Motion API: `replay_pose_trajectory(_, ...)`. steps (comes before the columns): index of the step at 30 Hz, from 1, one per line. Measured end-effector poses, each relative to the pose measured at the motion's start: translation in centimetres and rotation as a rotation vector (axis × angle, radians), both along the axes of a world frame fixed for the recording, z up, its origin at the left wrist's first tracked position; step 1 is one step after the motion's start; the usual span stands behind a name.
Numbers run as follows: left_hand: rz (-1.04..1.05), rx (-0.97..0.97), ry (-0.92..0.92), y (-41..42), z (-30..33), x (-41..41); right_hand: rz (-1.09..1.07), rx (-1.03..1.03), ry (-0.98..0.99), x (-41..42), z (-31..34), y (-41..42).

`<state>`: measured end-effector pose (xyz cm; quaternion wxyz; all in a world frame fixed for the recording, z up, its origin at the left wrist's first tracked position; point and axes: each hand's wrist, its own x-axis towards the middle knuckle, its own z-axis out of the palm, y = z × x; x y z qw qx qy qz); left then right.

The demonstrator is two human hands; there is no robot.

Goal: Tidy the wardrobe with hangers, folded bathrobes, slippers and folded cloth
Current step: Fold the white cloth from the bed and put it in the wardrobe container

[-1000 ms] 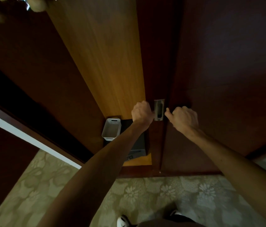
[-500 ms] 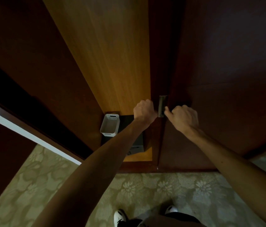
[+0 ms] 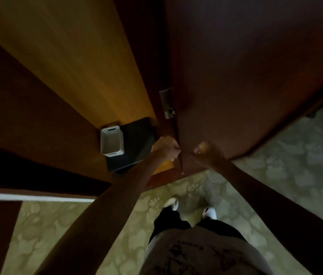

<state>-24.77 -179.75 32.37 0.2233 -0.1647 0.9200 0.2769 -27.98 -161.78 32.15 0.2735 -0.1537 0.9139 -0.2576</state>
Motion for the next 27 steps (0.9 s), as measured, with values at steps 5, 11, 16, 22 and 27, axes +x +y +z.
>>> replay_pose_trajectory(5,-0.124,0.215,-0.200,0.3,-5.4,0.3,-0.172,0.021,-0.178,4.0,-4.4,2.0)
replay_pose_trajectory(11,-0.525,0.157,-0.372,4.9,-10.1,0.7,-0.595,0.065,-0.387,10.6,-9.0,6.2)
replay_pose_trajectory(16,-0.881,0.066,-0.516,12.1,-13.2,3.9,-1.039,0.036,-0.457,20.6,-11.2,9.7)
replay_pose_trajectory(22,-1.254,-0.069,-0.594,23.5,-13.3,13.0,-1.591,-0.057,-0.572,36.5,-12.7,12.5)
replay_pose_trajectory(27,-1.493,-0.153,-0.620,30.9,-13.4,18.5,-1.863,-0.224,-0.584,46.3,-13.2,13.1)
